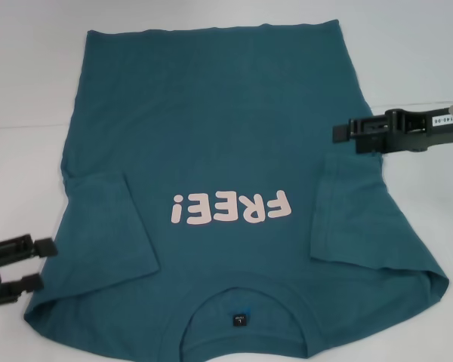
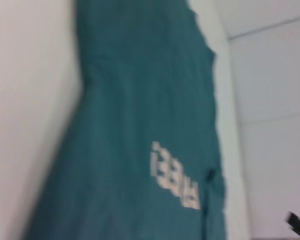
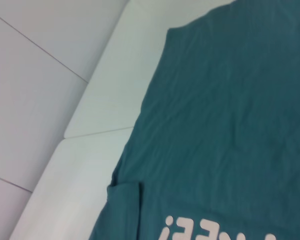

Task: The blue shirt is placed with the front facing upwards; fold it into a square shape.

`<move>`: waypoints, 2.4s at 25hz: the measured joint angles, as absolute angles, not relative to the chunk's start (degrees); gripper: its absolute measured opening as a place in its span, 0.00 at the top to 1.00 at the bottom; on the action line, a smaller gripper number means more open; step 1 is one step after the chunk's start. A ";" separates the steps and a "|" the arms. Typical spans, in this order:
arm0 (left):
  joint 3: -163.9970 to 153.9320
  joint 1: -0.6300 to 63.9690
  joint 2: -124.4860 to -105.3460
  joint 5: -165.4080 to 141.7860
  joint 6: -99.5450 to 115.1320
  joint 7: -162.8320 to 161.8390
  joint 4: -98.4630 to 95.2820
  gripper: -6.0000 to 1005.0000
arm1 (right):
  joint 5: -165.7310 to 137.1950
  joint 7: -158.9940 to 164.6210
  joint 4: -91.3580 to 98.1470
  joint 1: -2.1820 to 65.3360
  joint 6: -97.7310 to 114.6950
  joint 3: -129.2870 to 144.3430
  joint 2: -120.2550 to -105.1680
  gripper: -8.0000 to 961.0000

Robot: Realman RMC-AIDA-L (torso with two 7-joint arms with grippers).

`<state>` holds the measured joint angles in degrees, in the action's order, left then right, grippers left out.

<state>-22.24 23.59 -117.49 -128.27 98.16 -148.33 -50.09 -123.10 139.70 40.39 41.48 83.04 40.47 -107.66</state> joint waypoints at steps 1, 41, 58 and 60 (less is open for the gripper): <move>-22.16 23.58 -117.49 -129.27 97.48 -148.53 -49.80 0.19 | -123.49 139.72 40.38 41.48 83.11 40.50 -107.66 0.16; -22.70 24.20 -117.38 -139.07 85.07 -146.75 -46.30 0.23 | -125.07 139.75 40.25 41.20 83.58 40.16 -107.75 0.16; -25.79 27.10 -117.40 -140.62 85.32 -146.78 -42.94 0.26 | -124.77 139.75 40.35 40.94 83.56 40.07 -107.75 0.16; -26.71 27.81 -117.48 -140.65 85.46 -146.81 -42.76 0.26 | -124.70 139.74 40.45 40.89 83.57 40.06 -107.75 0.16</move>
<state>-26.71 27.81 -117.48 -140.65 85.46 -146.81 -42.76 -124.70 139.74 40.45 40.89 83.57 40.06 -107.75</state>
